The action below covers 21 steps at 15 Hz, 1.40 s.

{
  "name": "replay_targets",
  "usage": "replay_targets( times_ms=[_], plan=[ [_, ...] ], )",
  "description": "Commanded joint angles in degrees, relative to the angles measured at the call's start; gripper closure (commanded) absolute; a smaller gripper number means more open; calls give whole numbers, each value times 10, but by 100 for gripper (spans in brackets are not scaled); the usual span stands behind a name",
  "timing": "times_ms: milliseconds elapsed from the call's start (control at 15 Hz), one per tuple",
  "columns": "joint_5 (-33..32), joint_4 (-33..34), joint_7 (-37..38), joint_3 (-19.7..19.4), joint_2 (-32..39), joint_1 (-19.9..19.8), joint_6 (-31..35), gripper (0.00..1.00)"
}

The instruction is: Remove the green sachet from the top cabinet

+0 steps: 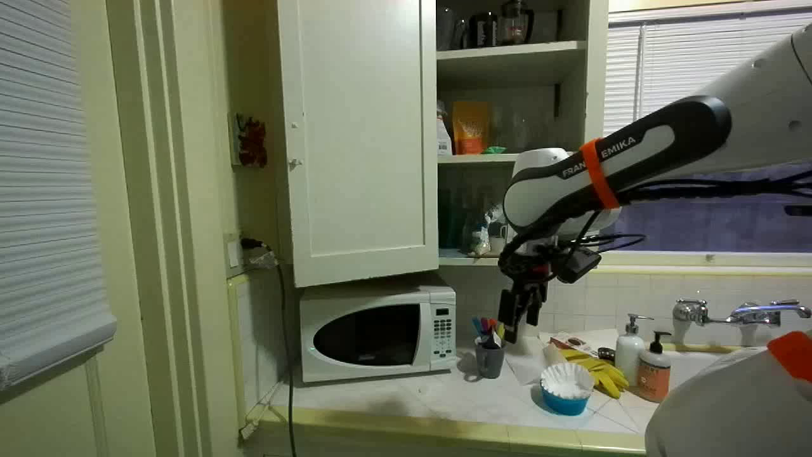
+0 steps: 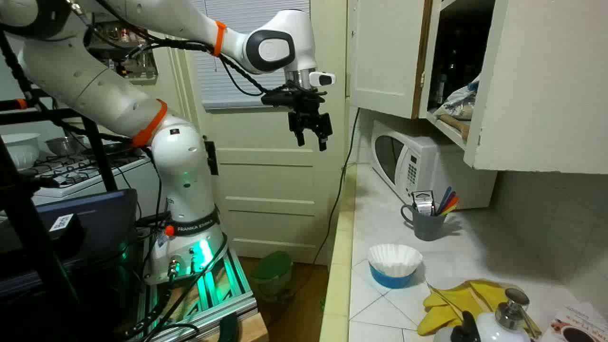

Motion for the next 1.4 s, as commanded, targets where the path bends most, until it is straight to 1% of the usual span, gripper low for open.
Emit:
replay_targets(
  times_ms=[0,400,667,800,1067,1333],
  plan=[
    [0,1,1,-1,0,1,-2,0],
    [0,1,1,-1,0,1,-2,0],
    [-20,35,65,10,6,-41,35,0],
    [-31,63,91,11,10,-63,65,0],
    [-33,148,151,23,27,-100,99,0],
    [-28,255,218,33,52,-130,116,0]
  ],
)
